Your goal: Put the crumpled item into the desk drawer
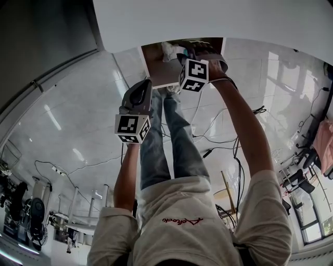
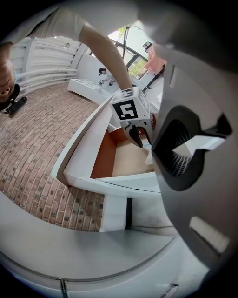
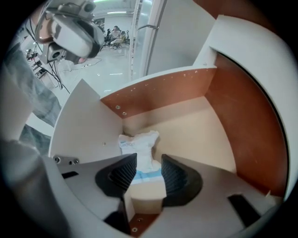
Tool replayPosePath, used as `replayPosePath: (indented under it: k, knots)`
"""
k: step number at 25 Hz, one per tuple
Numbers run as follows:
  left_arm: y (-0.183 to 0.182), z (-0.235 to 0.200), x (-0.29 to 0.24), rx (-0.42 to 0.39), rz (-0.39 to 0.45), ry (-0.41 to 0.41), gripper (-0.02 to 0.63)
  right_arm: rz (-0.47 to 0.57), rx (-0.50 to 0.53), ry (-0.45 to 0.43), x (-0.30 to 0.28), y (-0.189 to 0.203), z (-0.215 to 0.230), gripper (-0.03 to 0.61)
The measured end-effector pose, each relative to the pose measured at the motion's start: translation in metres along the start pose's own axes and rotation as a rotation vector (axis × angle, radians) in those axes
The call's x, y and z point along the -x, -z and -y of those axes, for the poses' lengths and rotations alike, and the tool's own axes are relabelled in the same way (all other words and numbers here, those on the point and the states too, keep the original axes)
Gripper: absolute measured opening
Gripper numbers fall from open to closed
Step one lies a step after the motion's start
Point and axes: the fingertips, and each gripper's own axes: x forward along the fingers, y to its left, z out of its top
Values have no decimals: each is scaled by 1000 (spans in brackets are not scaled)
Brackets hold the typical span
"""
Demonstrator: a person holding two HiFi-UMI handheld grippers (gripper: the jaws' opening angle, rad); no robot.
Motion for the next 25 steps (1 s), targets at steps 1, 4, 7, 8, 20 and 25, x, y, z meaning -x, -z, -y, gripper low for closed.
replayPosePath:
  k: [1,4,7,8,20,25]
  knots:
    - [0,1,0,-2,0,1,9,10,-6,20,3,-1,2,147]
    - [2,4,-1,-9,0,6,9,45,-37,65,12,-2,4,143]
    - [3,8,-3,-15,0,14,9,66,-40,114,21,-3,4,87]
    - [3,9,-3,-18,0,17,9,72,-42,127,24,-3,4,72]
    - [3,30,-2,-50,-10,43,9,164,-138,206,66,-8,-9,12]
    - [3,36,-3,-68,-14,52,9,239,-332,251,90,-5,-14,12]
